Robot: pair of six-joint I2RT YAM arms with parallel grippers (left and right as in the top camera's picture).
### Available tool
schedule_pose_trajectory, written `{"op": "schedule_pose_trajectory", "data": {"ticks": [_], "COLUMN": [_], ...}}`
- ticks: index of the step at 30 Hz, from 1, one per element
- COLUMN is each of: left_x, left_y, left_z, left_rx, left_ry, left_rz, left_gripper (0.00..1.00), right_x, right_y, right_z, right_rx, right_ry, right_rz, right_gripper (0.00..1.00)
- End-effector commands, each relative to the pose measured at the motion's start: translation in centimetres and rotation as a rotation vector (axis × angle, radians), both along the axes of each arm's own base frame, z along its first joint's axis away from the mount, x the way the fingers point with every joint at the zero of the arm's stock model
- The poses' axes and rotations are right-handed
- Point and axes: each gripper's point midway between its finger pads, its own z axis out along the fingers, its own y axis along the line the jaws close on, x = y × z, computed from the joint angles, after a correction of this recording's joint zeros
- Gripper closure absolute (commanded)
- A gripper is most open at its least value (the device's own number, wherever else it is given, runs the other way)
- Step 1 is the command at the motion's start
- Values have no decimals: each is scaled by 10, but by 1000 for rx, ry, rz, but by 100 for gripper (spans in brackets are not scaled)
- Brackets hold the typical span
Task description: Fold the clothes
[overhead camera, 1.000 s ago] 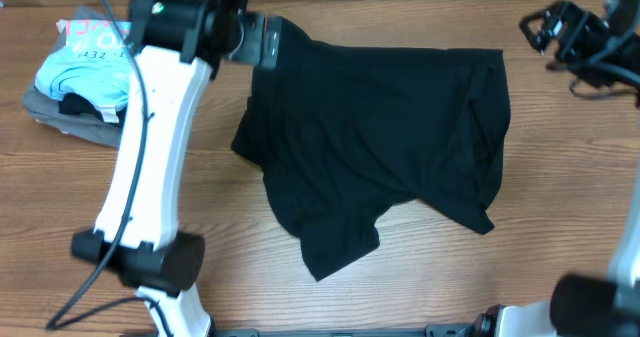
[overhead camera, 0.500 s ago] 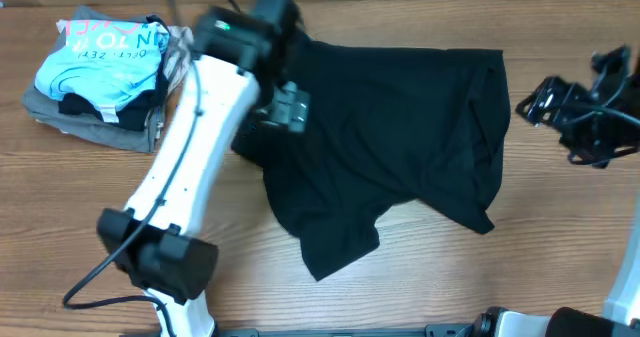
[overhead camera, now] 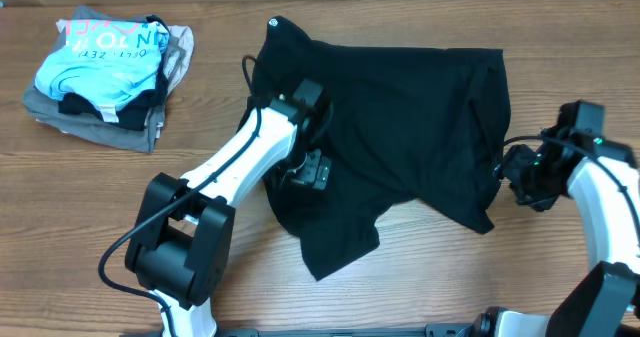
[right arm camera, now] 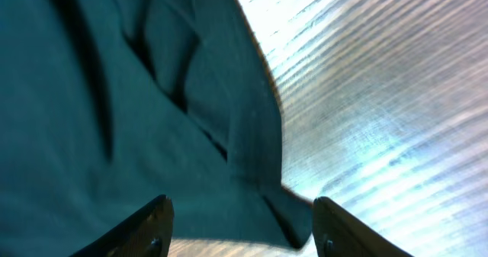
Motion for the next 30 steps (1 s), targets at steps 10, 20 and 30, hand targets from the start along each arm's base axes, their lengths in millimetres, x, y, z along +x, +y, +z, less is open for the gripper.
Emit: {"op": "schedule_pose_trajectory", "data": {"ticks": [10, 20, 30], "left_x": [-19, -28, -39], "left_y": [2, -3, 5], "left_z": [-21, 0, -10], "left_rx": [-50, -116, -90], "left_ry": [-16, -138, -110], "left_rz": [36, 109, 152], "left_gripper": [2, 3, 3], "right_x": [-17, -12, -13], "right_y": [2, 15, -5], "right_z": [-40, -67, -76], "right_rx": [-118, -76, -125], "right_ry": [108, 157, 188], "right_rz": [-84, -52, -93], "right_gripper": [48, 52, 94]}}
